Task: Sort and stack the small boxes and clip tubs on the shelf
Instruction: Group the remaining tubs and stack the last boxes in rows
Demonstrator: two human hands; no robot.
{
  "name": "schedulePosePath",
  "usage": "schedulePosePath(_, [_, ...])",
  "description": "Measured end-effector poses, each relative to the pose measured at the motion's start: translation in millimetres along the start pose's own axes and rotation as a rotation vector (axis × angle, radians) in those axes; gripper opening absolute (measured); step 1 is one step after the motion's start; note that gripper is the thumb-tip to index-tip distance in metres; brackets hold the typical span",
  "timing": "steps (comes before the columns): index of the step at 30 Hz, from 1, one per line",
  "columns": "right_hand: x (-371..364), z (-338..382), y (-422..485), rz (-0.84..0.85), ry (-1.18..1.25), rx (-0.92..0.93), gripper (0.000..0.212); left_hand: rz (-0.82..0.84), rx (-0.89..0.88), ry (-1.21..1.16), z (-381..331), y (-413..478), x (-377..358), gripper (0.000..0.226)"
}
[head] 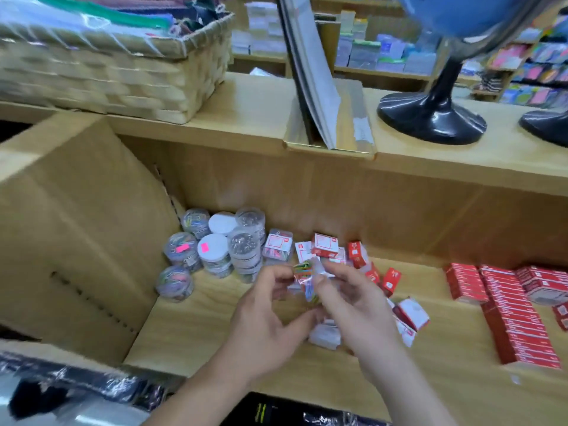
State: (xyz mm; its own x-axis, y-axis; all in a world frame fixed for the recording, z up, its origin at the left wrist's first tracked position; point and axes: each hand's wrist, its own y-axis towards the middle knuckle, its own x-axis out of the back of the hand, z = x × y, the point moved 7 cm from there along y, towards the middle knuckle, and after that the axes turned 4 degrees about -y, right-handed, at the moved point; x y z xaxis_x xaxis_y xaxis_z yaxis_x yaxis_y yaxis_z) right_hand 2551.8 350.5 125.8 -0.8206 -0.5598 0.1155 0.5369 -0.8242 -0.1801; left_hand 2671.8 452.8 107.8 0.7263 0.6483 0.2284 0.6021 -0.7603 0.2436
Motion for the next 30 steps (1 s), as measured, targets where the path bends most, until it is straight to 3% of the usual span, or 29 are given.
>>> schedulePosePath(4, [-62.2,-18.5,-11.5,0.176,-0.024,-0.109,0.027,-0.161,0.094,-0.032,2.4,-23.9,50.4,0.052])
schedulePosePath(8, [-112.3,-19.5,-17.2,0.259,-0.111,-0.037,0.009,-0.178,0.212,0.19,21.9,-51.6,101.7,0.052])
schedulePosePath(11, [-144.5,-23.0,-22.9,0.343,-0.123,-0.034,0.031,-0.244,0.155,0.299,28.7,-63.2,131.8,0.048])
schedulePosePath(15, [-168.4,-31.4,-34.4,0.444,0.053,-0.088,0.051,-0.333,0.237,-0.09,42.3,-70.8,145.4,0.029])
schedulePosePath(17, [-174.2,-33.6,-40.5,0.503,0.067,-0.026,0.059,-0.351,0.275,-0.125,51.3,-72.5,149.7,0.02])
schedulePosePath(19, [-177.8,-32.0,-44.3,0.54,0.025,0.049,0.07,-0.283,0.318,-0.063,56.9,-72.9,149.8,0.028])
schedulePosePath(21, [-178.8,-30.8,-38.4,0.527,-0.032,0.126,0.074,-0.238,0.341,-0.056,60.0,-71.6,148.5,0.033])
schedulePosePath(25, [-173.5,-20.7,-12.6,0.34,-0.304,0.383,0.066,-0.176,0.407,-0.125,69.9,-70.3,147.8,0.024])
schedulePosePath(28, [-191.9,-12.1,3.3,0.211,-0.552,0.509,0.065,-0.141,0.393,0.067,87.2,-77.5,158.1,0.022])
schedulePosePath(30, [-213.4,-11.8,12.5,0.147,-0.622,0.501,0.068,-0.106,0.382,0.184,96.0,-85.0,163.0,0.026])
